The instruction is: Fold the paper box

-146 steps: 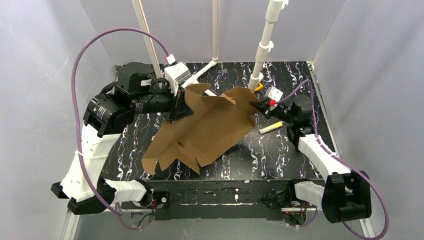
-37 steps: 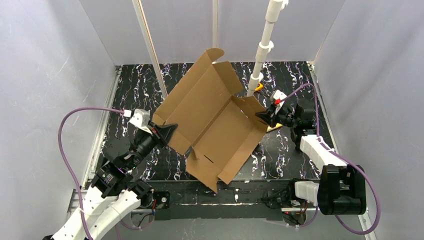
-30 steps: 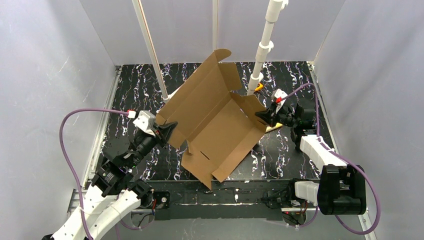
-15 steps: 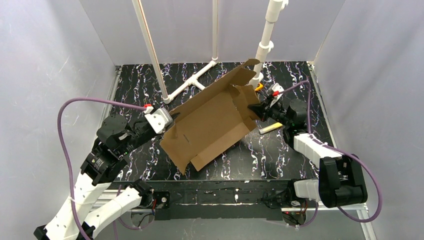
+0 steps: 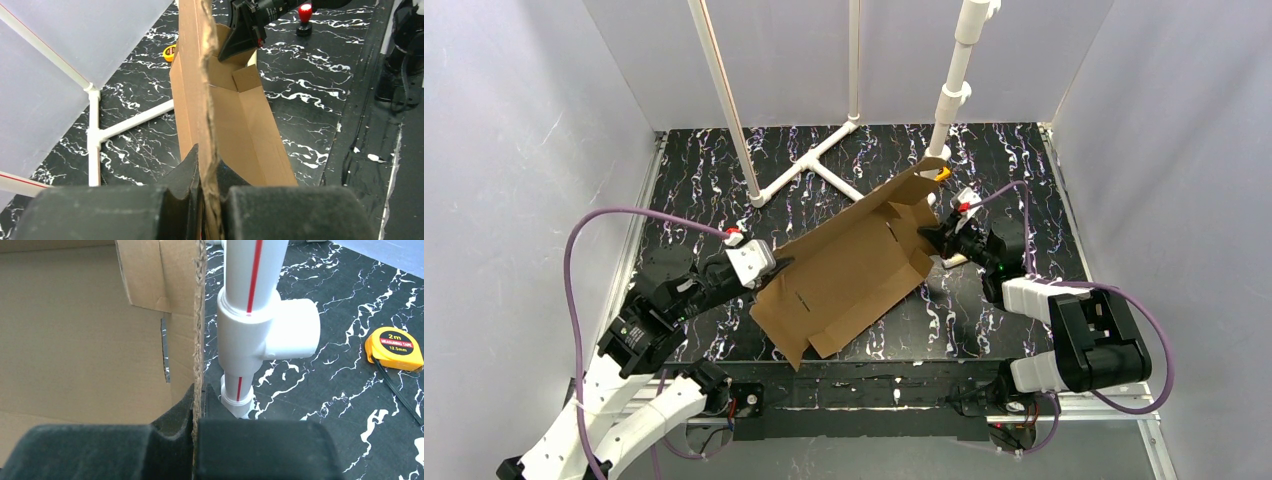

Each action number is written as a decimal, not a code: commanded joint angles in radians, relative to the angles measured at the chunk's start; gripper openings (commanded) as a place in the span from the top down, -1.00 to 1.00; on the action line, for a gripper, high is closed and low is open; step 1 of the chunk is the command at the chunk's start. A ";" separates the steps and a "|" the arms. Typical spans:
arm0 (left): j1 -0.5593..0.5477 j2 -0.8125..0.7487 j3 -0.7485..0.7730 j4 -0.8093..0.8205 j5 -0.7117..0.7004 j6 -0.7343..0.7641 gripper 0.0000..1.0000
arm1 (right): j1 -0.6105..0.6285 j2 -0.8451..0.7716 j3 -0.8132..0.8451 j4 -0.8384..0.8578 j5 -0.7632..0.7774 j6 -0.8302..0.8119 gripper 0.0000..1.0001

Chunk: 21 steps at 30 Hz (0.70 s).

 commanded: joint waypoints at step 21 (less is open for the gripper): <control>-0.003 -0.075 -0.084 0.026 -0.054 -0.097 1.00 | -0.042 -0.133 0.132 -0.192 -0.229 -0.028 0.85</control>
